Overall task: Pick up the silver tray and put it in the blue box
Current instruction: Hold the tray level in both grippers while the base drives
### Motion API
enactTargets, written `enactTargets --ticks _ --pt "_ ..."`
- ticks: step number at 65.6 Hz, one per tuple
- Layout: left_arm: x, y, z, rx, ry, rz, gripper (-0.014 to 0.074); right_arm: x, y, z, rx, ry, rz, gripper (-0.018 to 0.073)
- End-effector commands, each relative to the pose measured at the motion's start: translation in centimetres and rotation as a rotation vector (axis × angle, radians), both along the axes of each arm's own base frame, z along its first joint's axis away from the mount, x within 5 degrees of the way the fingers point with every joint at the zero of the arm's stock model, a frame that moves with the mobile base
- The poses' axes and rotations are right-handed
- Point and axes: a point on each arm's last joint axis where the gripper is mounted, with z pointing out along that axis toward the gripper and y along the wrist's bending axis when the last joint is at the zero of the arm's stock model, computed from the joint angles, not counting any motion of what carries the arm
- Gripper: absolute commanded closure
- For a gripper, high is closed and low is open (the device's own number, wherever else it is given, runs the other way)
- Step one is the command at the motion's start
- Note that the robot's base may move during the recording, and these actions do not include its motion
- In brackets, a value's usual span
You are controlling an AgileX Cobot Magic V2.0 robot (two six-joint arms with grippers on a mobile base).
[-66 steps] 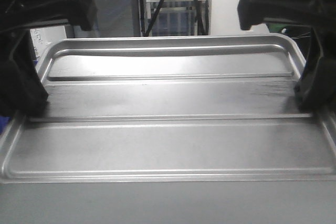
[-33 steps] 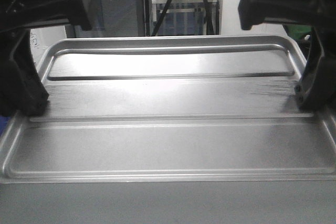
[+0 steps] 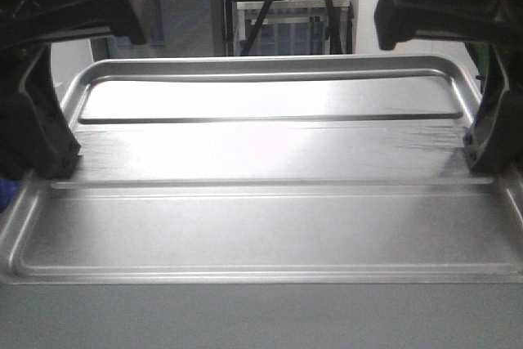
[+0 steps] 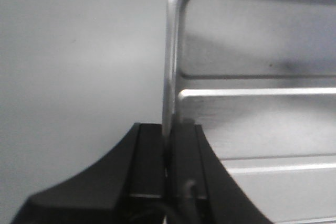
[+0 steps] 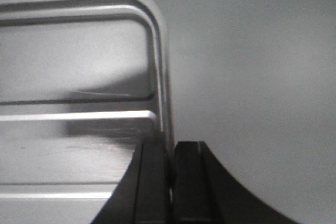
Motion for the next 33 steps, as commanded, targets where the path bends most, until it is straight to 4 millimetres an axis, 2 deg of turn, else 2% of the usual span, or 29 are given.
enactTargets --ticks 1,33 --pt "0.02 0.36 1.22 -0.007 -0.044 -0.006 0.07 0.32 -0.7 1.24 -0.03 -0.066 -0.017 0.0503" --pt "0.04 0.35 1.23 -0.008 -0.047 -0.007 0.07 0.31 -0.72 1.24 -0.032 -0.066 -0.018 0.0503"
